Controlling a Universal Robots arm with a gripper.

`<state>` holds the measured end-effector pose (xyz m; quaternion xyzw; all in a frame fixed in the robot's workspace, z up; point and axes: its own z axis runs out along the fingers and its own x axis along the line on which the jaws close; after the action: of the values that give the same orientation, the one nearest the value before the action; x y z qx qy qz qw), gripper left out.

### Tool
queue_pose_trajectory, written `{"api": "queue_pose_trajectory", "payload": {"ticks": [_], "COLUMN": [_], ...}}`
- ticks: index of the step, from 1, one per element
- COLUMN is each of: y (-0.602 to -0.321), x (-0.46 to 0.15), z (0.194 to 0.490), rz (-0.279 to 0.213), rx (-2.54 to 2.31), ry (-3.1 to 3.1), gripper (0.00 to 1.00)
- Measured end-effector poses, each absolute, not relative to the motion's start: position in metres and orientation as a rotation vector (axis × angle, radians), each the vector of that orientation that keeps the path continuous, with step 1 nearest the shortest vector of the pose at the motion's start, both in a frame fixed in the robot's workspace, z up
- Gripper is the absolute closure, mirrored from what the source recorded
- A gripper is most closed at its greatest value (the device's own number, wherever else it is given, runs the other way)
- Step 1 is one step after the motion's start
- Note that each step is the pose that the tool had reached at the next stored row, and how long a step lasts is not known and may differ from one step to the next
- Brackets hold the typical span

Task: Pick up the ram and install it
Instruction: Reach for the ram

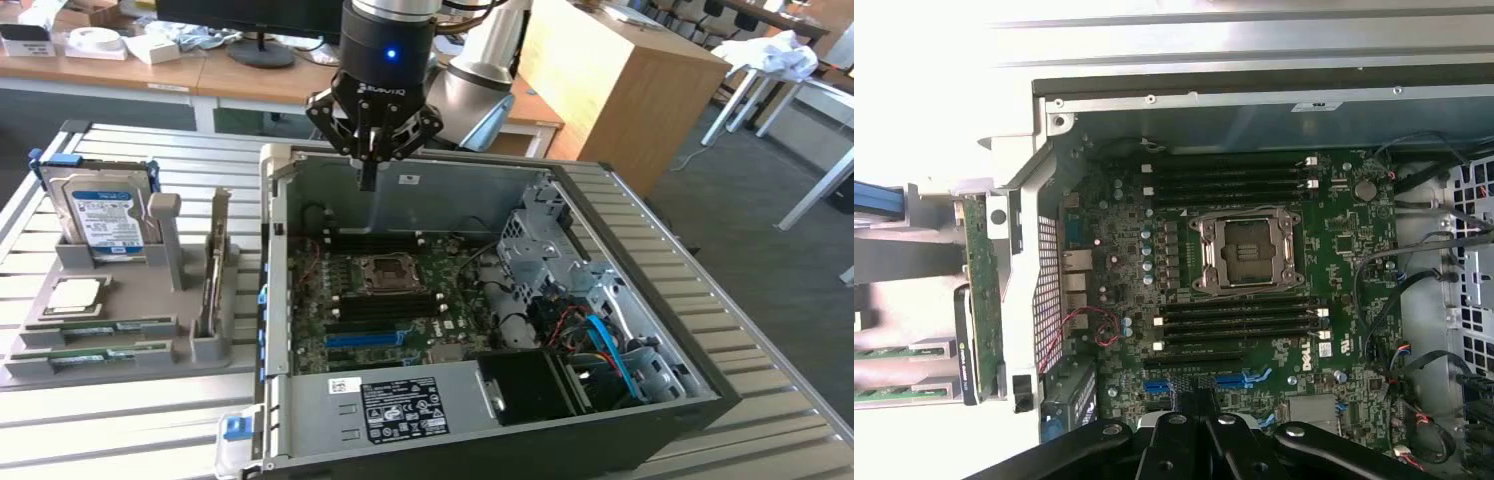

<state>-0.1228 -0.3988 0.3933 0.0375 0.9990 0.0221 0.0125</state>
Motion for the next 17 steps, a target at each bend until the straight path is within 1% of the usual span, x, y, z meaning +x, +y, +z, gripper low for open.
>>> {"api": "queue_pose_trajectory", "payload": {"ticks": [17], "y": [-0.3988], "x": [-0.1291], "z": [0.3932], "rz": [0.069], "rx": [0.117], "ry": [3.114], "gripper": [0.90]}}
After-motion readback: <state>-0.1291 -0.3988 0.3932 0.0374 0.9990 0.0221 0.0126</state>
